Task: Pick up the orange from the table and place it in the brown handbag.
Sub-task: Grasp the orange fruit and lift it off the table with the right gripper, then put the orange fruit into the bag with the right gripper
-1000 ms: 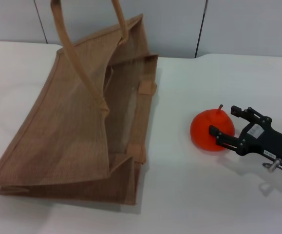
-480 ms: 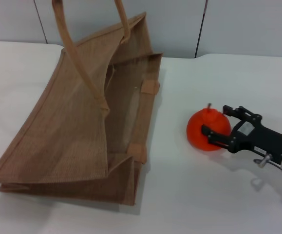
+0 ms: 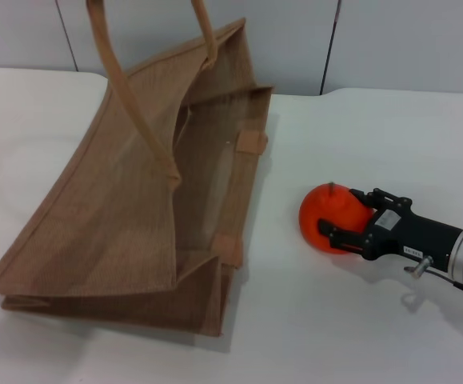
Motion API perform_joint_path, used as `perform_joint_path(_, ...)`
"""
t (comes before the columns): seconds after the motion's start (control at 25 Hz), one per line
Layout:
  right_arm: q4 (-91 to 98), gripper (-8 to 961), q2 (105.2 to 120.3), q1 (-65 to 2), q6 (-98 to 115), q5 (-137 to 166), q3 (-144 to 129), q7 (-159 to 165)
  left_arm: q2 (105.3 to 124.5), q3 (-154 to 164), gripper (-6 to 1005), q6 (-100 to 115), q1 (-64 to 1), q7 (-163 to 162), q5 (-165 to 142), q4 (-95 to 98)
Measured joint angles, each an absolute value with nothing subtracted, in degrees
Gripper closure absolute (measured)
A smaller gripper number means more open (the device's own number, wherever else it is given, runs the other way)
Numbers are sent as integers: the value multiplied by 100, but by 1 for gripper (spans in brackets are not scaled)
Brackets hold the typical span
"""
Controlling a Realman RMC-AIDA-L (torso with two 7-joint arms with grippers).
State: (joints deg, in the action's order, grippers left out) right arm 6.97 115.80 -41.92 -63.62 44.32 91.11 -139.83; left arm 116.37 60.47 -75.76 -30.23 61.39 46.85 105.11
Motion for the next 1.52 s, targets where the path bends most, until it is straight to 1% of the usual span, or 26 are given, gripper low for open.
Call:
perform_joint_path(0.28, 514, 77, 11524, -4255, -6373, 4437, 9047, -13728, 11637, 6047, 869, -7576, -3007, 6137, 4672, 10511)
perform_joint_path(0.48, 218, 293, 11466, -4285, -6413, 4445, 8924, -13528, 11636, 6047, 869, -7576, -3006, 6136, 4662, 10511)
perform_joint_path(0.72, 116, 389, 11420, -4281, -6436, 4448, 8916, -13429, 11628, 6038, 869, -7576, -2995, 6135, 4658, 10541)
perform_joint_path(0.8, 116, 442, 11393, -4267, -6436, 4448, 8916, -13395, 11628, 6002, 869, -7576, -2990, 6135, 4658, 10568)
perform_joint_path(1.0, 122, 493, 11369, -4237, -6412, 4448, 8918, -13374, 11634, 5976, 869, -7576, -2988, 6134, 4629, 10581)
perform_joint_path(1.52, -85, 555, 11296, -4227, -6688, 4437, 8921, -13370, 11642, 5992, 869, -7557, -3005, 6153, 4579, 10568)
